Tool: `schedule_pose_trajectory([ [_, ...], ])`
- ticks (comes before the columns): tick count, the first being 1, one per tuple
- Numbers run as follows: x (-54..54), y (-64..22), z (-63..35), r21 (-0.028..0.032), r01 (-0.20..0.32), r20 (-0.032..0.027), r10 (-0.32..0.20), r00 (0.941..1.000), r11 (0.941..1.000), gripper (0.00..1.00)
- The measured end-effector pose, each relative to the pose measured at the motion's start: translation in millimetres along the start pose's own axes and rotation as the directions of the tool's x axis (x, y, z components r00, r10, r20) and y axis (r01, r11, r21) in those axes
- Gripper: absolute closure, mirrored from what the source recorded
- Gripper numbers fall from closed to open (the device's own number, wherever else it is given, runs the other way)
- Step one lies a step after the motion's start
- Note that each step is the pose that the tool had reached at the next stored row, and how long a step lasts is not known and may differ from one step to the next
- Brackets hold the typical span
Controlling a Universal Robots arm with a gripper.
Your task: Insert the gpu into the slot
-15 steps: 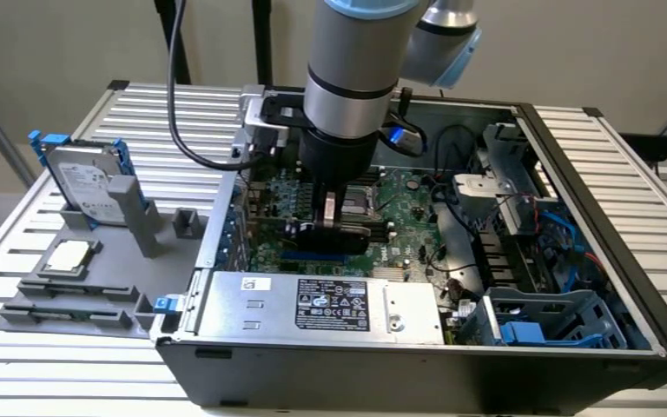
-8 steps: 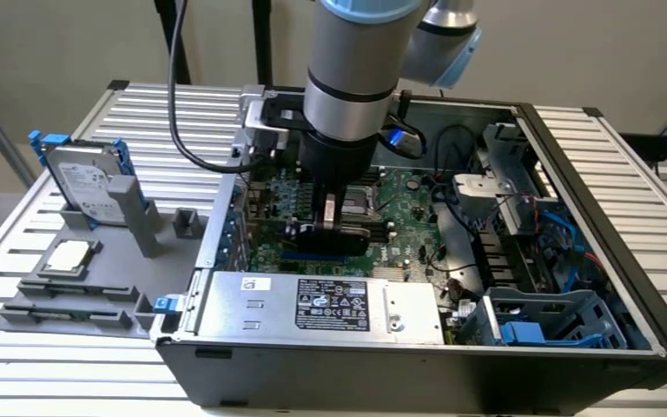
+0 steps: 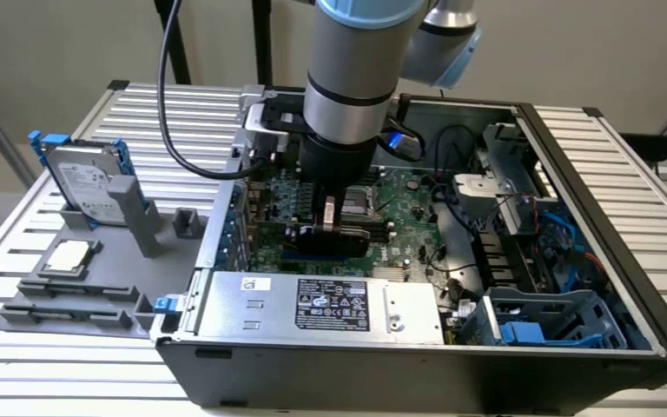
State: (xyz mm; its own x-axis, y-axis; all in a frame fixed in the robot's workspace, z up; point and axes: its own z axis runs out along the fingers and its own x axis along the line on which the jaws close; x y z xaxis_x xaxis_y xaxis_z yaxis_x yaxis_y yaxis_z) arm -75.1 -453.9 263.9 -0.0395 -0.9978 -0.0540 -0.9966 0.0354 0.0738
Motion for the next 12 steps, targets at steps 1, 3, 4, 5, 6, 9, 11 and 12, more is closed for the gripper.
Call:
schedule_pose_trajectory([
  [1, 0.0, -0.1, 0.4, 0.0000, 0.000, 0.0001, 0.000, 1.0000, 1.0000, 0.74],
  [3, 0.0, -0.1, 1.0, 0.0001, 0.000, 0.0001, 0.000, 1.0000, 1.0000, 0.74],
  [4, 0.0, -0.1, 1.1, 0.0002, 0.000, 0.0001, 0.000, 1.0000, 1.0000, 0.74],
  [5, 0.0, -0.1, 1.2, 0.0002, 0.000, 0.0003, 0.000, 1.0000, 1.0000, 0.74],
  [6, 0.0, -0.1, 1.2, -0.0003, 0.000, 0.0003, 0.000, 1.0000, 1.0000, 0.74],
  [9, 0.0, -0.2, 1.1, -0.0035, 0.000, 0.0006, 0.000, 1.0000, 1.0000, 0.74],
  [11, -0.1, -0.3, 0.3, -0.0059, 0.000, 0.0007, 0.000, 1.0000, 1.0000, 0.74],
  [12, -0.2, -0.5, -0.4, -0.0069, 0.000, 0.0009, 0.000, 1.0000, 1.0000, 0.74],
])
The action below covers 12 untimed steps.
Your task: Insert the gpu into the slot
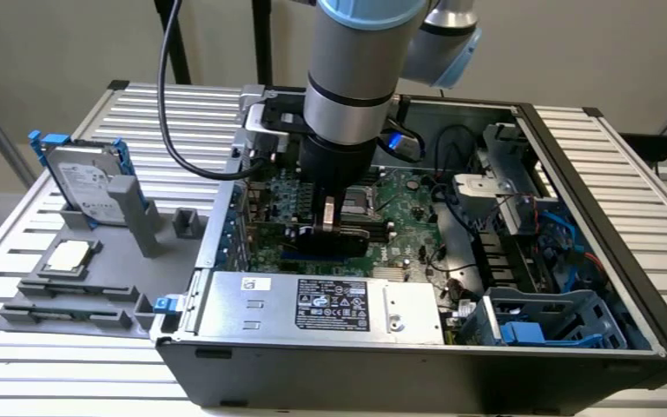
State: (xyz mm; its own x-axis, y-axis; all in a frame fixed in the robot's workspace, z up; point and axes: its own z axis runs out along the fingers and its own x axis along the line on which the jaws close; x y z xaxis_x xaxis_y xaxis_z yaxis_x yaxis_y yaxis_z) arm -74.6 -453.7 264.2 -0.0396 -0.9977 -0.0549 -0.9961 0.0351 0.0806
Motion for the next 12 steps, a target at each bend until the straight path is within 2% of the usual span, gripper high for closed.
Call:
schedule_pose_trajectory([
  [12, -1.2, -0.1, -1.2, -0.0017, 0.000, -0.0009, 0.000, 1.0000, 1.0000, 0.74],
])
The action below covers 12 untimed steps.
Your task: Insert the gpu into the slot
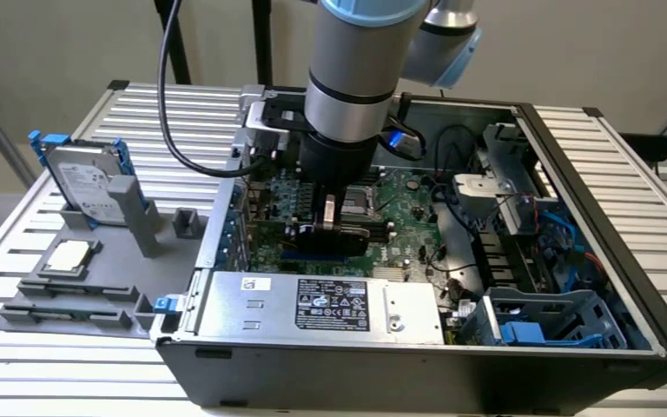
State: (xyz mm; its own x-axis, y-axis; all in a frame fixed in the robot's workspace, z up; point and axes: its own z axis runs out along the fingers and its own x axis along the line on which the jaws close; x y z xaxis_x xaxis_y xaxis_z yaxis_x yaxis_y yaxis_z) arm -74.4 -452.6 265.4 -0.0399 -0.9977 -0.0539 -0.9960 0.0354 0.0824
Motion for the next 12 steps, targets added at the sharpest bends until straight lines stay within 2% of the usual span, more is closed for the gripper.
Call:
schedule_pose_trajectory([
  [12, 0.2, -0.2, 3.2, -0.0014, 0.000, 0.0000, 0.000, 1.0000, 1.0000, 0.74],
])
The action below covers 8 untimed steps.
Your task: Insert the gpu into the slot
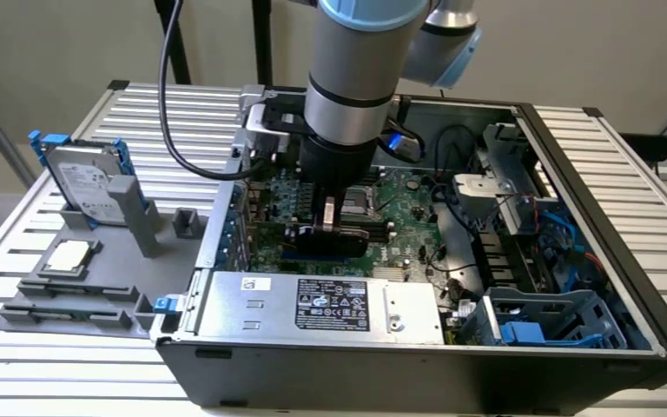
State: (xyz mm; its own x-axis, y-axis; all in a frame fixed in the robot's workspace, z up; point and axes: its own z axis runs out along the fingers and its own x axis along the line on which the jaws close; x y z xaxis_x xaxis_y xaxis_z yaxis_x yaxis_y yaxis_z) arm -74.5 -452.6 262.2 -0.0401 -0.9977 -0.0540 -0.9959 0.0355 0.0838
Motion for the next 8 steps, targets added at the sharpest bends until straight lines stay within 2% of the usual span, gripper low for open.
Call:
schedule_pose_trajectory([
  [8, 0.6, -0.3, 2.2, -0.0053, 0.000, -0.0001, 0.000, 1.0000, 1.0000, 0.74],
])
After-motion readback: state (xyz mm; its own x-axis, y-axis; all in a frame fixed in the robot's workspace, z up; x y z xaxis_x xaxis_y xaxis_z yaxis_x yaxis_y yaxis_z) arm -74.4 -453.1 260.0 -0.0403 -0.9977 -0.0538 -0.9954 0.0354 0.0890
